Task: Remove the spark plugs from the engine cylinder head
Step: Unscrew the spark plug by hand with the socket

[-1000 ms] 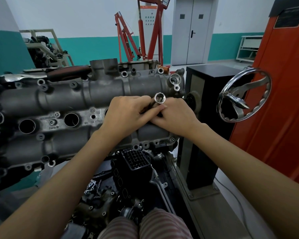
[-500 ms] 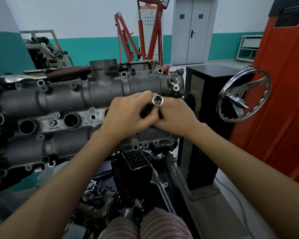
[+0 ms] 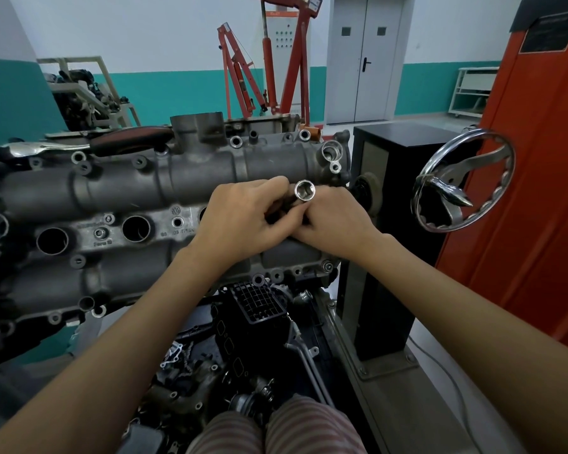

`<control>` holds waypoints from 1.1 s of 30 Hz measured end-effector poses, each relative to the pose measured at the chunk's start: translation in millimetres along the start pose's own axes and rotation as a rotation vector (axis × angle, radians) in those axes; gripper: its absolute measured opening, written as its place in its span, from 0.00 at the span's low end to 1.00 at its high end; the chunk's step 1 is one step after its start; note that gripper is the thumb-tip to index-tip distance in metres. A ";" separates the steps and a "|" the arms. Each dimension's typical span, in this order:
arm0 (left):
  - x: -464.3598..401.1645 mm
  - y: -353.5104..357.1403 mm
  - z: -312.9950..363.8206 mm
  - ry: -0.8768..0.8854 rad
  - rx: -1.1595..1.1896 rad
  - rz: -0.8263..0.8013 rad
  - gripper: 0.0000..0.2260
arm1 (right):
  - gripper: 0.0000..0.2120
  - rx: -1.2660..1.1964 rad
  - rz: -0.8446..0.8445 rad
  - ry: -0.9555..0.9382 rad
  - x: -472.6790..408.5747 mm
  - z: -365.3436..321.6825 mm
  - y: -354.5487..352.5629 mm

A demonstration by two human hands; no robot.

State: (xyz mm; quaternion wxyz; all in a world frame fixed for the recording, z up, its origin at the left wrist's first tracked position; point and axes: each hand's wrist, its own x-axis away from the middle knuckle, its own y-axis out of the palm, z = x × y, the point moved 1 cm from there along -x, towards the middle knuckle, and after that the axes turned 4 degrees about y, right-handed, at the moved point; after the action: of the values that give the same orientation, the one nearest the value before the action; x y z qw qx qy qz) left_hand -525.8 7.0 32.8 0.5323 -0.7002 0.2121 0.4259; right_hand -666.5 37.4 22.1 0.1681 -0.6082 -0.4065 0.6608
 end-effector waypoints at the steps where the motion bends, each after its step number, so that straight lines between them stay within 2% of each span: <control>1: -0.4 -0.6 0.6 -0.001 0.008 -0.006 0.19 | 0.24 -0.008 -0.001 0.002 0.1 0.1 -0.1; 7: -1.5 -0.8 3.6 0.011 0.003 -0.011 0.13 | 0.23 -0.007 0.013 0.011 0.4 -0.1 0.5; 17: 0.1 3.0 -3.5 0.010 -0.044 0.027 0.23 | 0.15 -0.004 0.087 -0.004 1.3 -0.1 1.2; 23: -0.3 -0.1 0.8 -0.006 0.002 -0.002 0.20 | 0.21 -0.030 0.028 -0.014 1.1 1.1 1.2; 26: -1.2 -1.2 2.9 -0.011 0.008 -0.012 0.16 | 0.18 -0.021 0.008 -0.001 0.5 2.1 1.3; 29: -2.0 -1.9 3.8 -0.010 -0.008 -0.011 0.13 | 0.21 -0.006 0.008 0.001 0.4 1.5 1.5; 33: -0.6 0.9 -0.2 0.003 -0.044 -0.013 0.19 | 0.17 -0.044 0.062 -0.006 2.4 -0.9 0.5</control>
State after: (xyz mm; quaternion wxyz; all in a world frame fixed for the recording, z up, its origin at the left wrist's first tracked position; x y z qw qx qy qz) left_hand -526.7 6.4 32.8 0.5191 -0.7137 0.1991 0.4260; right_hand -666.0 39.1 20.2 0.1329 -0.6219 -0.4026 0.6584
